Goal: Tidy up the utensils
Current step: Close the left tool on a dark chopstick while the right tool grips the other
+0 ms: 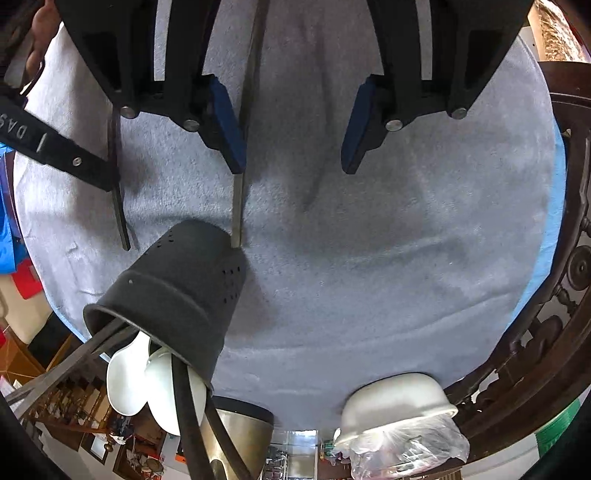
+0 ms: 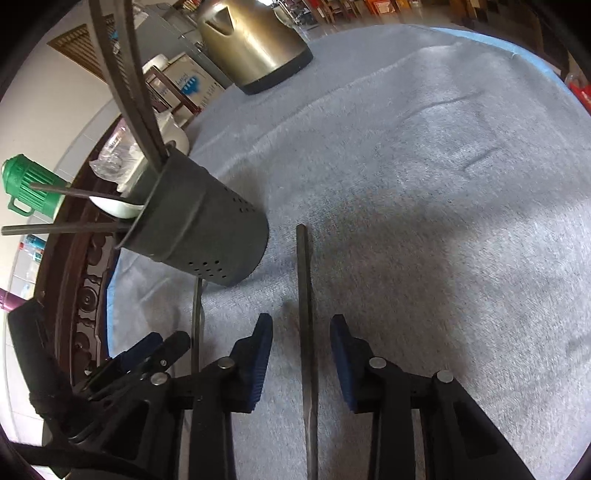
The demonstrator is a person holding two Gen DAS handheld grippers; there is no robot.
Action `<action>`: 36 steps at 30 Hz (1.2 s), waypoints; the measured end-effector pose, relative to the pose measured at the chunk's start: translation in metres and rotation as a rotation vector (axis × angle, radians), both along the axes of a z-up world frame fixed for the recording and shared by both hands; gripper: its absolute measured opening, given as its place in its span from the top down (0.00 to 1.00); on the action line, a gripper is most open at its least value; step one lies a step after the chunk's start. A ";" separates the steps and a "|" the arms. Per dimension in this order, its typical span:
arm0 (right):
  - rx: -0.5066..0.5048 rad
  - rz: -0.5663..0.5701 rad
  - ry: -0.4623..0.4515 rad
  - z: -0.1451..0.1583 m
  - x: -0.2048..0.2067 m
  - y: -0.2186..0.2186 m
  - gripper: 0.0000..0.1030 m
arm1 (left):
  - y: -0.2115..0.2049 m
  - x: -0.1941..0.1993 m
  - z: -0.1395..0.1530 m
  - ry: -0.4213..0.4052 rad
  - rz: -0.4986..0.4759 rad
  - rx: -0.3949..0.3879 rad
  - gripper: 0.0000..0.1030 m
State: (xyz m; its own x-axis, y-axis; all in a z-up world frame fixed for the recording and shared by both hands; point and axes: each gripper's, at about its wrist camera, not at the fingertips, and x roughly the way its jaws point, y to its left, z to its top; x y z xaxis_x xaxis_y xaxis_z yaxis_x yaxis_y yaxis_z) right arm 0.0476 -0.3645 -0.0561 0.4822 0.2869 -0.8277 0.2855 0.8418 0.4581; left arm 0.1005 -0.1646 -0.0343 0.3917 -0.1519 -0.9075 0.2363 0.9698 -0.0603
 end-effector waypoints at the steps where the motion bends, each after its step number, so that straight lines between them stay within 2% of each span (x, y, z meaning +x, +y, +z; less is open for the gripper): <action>1: -0.013 0.002 0.006 0.000 0.002 0.002 0.66 | -0.002 0.002 -0.001 0.006 0.000 -0.002 0.46; 7: -0.093 0.005 0.015 0.000 0.011 0.011 0.71 | -0.010 0.013 -0.005 0.032 -0.015 -0.026 0.47; 9: -0.114 0.008 0.021 0.000 0.012 0.012 0.75 | -0.015 0.015 -0.009 0.047 -0.019 -0.010 0.52; 14: -0.165 0.018 0.033 -0.001 0.016 0.013 0.86 | -0.025 0.016 -0.008 0.013 -0.036 0.019 0.56; 16: -0.188 0.023 0.026 -0.001 0.016 0.012 0.91 | -0.029 0.016 -0.008 -0.009 -0.041 0.038 0.62; 19: -0.186 0.024 0.013 -0.002 0.014 0.012 0.92 | -0.030 0.019 -0.007 -0.027 -0.039 0.042 0.75; 21: -0.176 0.017 0.013 -0.001 0.010 0.010 0.94 | -0.029 0.020 -0.006 -0.030 -0.030 0.037 0.92; 22: -0.164 0.016 0.011 -0.002 0.008 0.010 0.94 | -0.025 0.020 -0.007 -0.023 -0.024 0.024 0.93; 36: -0.125 -0.015 0.005 0.007 -0.020 -0.002 0.94 | 0.025 0.009 0.003 -0.013 0.052 -0.037 0.95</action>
State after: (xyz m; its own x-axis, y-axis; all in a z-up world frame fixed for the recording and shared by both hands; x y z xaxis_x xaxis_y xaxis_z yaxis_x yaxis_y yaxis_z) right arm 0.0271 -0.3665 -0.0492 0.4818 0.1742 -0.8588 0.3001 0.8880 0.3484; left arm 0.1096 -0.1398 -0.0316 0.4114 -0.1641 -0.8966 0.1870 0.9779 -0.0932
